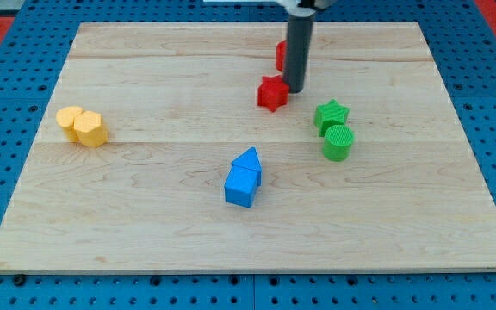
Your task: Separate the red star from the red circle
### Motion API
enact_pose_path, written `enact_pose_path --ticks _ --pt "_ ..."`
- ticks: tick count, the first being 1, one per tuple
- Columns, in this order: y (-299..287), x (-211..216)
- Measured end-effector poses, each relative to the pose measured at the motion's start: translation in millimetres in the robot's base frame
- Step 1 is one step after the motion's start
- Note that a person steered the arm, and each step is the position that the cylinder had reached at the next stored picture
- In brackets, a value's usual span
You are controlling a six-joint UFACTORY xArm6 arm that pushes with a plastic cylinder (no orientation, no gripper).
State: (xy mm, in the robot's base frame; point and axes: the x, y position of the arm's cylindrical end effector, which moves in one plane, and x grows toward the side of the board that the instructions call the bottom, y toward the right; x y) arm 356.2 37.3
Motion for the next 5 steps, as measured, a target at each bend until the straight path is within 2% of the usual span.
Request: enact_pose_path --ticks 1,2,3,4,5 --pt "-88.5 25.3" --pt "-145.8 34.2" --pt "-89.9 38.0" --pt "-91.8 58.0" --pt "-133.0 62.3"
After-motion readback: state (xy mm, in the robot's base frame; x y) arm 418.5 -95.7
